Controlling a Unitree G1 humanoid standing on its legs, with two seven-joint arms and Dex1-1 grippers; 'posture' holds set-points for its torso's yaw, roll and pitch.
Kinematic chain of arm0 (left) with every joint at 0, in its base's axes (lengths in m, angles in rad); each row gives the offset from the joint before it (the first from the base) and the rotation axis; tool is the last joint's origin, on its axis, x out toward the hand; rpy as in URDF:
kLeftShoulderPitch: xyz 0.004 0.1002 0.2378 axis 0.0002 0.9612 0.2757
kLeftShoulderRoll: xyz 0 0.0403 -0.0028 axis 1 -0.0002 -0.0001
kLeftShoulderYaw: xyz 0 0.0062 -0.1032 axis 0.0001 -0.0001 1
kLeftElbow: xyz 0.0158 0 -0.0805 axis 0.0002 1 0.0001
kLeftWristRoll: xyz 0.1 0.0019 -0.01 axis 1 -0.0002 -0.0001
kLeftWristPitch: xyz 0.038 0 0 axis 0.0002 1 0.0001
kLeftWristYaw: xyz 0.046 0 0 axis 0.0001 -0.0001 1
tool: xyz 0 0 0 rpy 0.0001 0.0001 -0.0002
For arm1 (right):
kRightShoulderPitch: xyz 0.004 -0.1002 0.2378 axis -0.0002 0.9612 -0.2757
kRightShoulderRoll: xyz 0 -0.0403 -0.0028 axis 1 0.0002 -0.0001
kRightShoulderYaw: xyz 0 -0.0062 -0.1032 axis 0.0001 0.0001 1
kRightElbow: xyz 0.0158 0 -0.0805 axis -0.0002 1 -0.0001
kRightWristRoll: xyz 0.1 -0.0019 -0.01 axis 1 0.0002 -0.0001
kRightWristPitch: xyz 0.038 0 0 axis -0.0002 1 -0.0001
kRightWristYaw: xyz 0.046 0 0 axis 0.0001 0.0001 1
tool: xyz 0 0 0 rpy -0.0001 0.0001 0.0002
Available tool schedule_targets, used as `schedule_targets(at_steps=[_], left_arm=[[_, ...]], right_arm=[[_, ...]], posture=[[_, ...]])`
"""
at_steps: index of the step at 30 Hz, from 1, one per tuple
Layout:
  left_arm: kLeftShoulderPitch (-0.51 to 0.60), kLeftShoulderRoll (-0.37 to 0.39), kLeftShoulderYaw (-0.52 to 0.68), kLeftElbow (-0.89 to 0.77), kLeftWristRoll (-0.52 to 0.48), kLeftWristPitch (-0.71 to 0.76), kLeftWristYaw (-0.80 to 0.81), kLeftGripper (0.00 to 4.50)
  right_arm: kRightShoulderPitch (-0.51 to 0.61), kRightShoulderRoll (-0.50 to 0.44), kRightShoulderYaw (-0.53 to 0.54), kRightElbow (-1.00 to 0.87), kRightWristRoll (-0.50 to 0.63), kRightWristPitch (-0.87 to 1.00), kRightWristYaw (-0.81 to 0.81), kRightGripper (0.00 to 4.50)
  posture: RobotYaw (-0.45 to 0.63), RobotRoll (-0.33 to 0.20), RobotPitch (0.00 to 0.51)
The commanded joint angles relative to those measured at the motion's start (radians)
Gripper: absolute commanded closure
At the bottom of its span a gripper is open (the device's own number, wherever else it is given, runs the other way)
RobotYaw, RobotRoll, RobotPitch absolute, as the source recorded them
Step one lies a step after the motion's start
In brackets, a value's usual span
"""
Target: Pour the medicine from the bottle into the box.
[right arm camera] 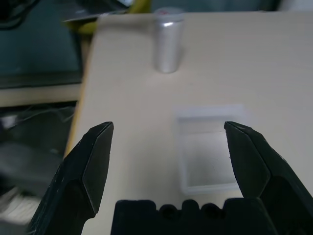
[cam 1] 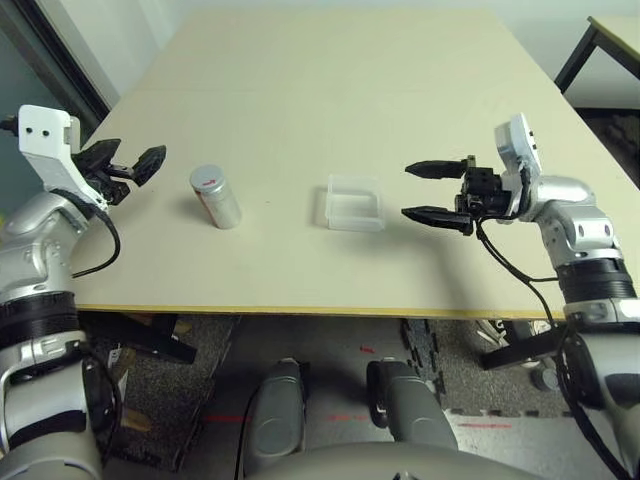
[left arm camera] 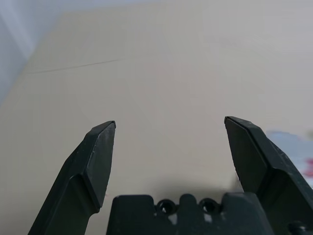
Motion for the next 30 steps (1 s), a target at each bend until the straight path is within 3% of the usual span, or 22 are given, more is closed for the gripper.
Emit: schedule_targets(at_steps=[1,8,13,30], left_arm=[[0.090,0.022,0.061,-0.132,-0.070,0.069,-0.025,0.04],[0.290,0.003,0.114,-0.334,-0.187,0.124,-0.091,0.04],[0.369,-0.031,0.097,-0.343,-0.174,0.052,-0.126,0.04],[0.342,-0.117,-0.082,-0.155,0.014,-0.238,-0.128,0.04]], right_arm=[[0.001,-0.004,0.025,-0.002,-0.012,-0.013,0.028,0.00],[-0.030,0.021,0.044,0.068,-0.035,-0.061,0.046,0.00],[-0.049,0.033,0.049,0.107,-0.046,-0.092,0.055,0.00],[-0.045,0.025,0.038,0.130,-0.072,-0.151,0.052,0.00]], posture=[[0.13,0.000,0.128],[0.17,0.000,0.136],[0.17,0.000,0.136],[0.11,0.000,0.127]])
